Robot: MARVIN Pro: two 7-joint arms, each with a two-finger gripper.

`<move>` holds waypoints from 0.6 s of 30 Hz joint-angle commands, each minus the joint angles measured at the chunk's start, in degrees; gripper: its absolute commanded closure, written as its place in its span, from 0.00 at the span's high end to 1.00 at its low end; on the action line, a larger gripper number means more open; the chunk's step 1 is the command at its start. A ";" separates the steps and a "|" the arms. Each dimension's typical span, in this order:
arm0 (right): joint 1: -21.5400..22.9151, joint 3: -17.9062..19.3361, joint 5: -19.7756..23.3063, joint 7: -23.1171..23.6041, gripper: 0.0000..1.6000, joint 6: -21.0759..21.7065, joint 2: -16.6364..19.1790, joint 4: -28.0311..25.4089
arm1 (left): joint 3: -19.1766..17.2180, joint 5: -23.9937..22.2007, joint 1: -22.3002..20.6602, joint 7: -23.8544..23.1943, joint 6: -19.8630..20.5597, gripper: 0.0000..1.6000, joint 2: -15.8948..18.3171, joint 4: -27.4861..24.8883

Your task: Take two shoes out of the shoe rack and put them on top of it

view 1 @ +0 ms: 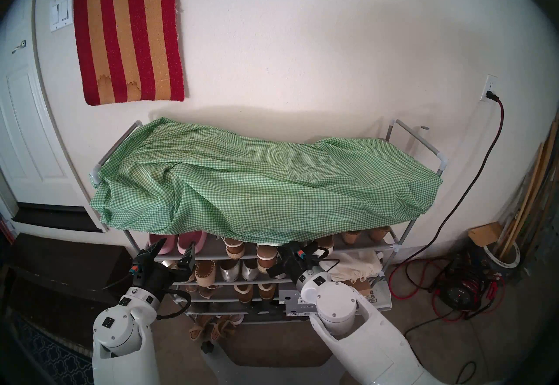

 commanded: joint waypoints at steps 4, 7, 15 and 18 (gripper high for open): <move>-8.02 2.00 1.90 1.36 0.00 -2.10 5.59 -9.36 | -0.01 0.11 -0.07 0.00 0.09 1.00 0.12 -0.09; -10.36 2.83 2.61 1.47 0.00 -2.28 6.81 -11.69 | -0.01 0.12 -0.07 -0.01 0.09 1.00 0.12 -0.09; -16.71 4.29 4.93 0.06 0.00 -2.07 10.94 -18.56 | -0.01 0.14 -0.07 -0.01 0.10 1.00 0.12 -0.10; -18.24 4.68 6.57 -1.74 0.00 -2.53 13.40 -20.52 | -0.02 0.14 -0.08 -0.02 0.11 1.00 0.11 -0.10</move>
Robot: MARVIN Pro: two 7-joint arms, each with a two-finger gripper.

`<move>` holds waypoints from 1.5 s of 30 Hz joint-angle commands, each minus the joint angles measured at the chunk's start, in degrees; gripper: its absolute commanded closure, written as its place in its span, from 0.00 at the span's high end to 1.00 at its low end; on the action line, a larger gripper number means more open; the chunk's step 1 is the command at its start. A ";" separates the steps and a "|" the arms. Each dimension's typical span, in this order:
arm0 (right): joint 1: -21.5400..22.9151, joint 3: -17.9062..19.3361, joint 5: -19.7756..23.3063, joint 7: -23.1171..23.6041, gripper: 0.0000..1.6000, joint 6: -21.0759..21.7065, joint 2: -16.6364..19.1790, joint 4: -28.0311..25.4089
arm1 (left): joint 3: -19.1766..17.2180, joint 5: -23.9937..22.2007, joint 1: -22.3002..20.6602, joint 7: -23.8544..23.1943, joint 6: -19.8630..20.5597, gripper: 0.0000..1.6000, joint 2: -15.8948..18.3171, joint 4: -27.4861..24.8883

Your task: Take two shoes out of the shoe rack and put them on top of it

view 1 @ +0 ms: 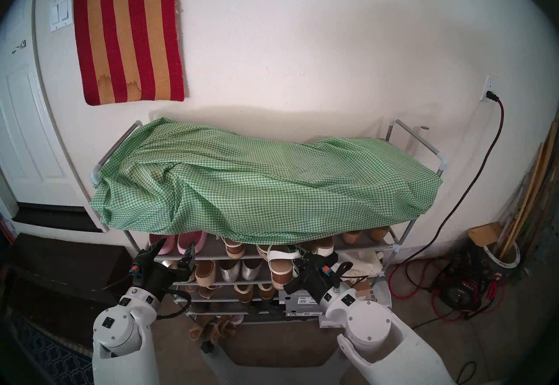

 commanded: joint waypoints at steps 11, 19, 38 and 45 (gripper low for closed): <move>-13.16 3.59 7.80 -8.02 0.00 -4.94 11.81 -11.45 | 0.01 0.14 -0.08 -0.01 0.16 1.00 0.14 -0.10; -18.40 5.32 11.58 -11.67 0.00 -11.57 15.32 -12.14 | 0.00 0.16 -0.08 -0.01 0.18 1.00 0.14 -0.11; -23.06 7.63 13.33 -10.36 0.00 -18.64 16.30 -11.85 | 0.00 0.21 -0.09 0.00 0.30 1.00 0.14 -0.15; -23.15 7.76 13.35 -10.15 0.00 -18.70 16.19 -11.82 | 0.63 0.32 0.58 -1.59 -0.92 1.00 0.74 -0.29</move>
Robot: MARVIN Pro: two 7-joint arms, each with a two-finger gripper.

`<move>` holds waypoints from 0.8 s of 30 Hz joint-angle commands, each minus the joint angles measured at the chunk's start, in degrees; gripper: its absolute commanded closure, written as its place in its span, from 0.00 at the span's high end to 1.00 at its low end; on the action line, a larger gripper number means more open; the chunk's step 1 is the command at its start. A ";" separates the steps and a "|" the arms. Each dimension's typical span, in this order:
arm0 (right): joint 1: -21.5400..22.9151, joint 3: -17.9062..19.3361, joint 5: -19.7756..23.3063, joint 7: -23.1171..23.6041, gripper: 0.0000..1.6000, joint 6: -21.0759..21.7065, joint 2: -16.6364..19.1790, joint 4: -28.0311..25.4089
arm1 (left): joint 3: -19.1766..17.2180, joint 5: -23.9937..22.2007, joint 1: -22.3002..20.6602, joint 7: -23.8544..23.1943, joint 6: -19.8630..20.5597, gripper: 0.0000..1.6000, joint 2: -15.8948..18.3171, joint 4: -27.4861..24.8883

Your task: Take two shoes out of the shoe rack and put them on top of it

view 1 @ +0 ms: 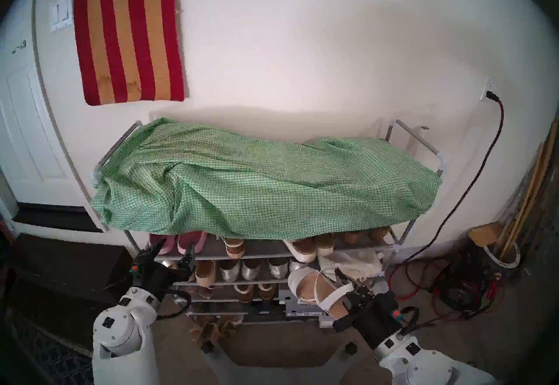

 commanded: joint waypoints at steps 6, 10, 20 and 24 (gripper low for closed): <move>-0.27 -0.02 -0.25 0.15 0.00 -1.12 -0.35 -0.89 | 1.65 -0.38 1.71 -4.44 -1.41 1.00 1.80 -1.28; -0.31 0.05 -0.26 0.25 0.00 -1.09 -0.43 -0.89 | 2.87 0.08 2.55 -6.48 -2.88 1.00 2.51 -1.77; -0.45 0.32 -0.40 0.60 0.00 -0.97 -0.80 -0.88 | 6.59 5.74 0.51 -8.44 -11.30 1.00 5.32 1.79; -0.48 0.39 -0.45 0.69 0.00 -0.93 -0.90 -0.88 | 7.33 8.28 -0.59 -8.34 -13.68 1.00 6.42 3.19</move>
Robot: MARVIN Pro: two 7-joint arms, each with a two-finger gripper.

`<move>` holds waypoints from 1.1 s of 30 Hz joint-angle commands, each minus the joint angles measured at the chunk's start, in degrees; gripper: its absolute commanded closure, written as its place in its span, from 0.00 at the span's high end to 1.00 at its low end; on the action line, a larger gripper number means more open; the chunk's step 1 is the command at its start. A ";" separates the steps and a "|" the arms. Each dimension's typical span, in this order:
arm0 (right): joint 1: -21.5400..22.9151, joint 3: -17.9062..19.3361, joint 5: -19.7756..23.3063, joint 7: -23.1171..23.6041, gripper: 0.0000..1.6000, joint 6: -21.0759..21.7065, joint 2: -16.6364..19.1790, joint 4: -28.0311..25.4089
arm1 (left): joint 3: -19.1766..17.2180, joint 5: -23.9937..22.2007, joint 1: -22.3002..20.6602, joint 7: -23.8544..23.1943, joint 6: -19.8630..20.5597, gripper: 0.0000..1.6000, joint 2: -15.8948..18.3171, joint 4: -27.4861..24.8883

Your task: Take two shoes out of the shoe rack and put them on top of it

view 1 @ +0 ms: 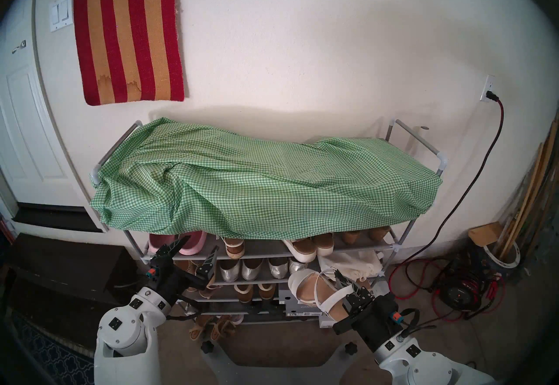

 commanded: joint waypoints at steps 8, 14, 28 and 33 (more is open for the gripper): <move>0.04 0.13 -0.23 0.20 0.00 -0.64 -0.60 -0.88 | 1.87 6.77 -5.76 2.20 -13.64 1.00 2.19 8.18; -0.04 0.28 -0.32 0.39 0.00 -0.62 -0.82 -0.88 | 2.33 7.93 -7.04 3.10 -16.16 1.00 2.56 10.35; -0.23 0.64 -0.50 0.87 0.00 -0.52 -1.32 -0.88 | 4.13 9.38 -9.18 3.91 -16.79 1.00 2.78 13.26; -0.30 0.77 -0.56 1.05 0.00 -0.48 -1.50 -0.87 | 4.82 10.41 -10.87 4.27 -16.91 1.00 3.25 15.05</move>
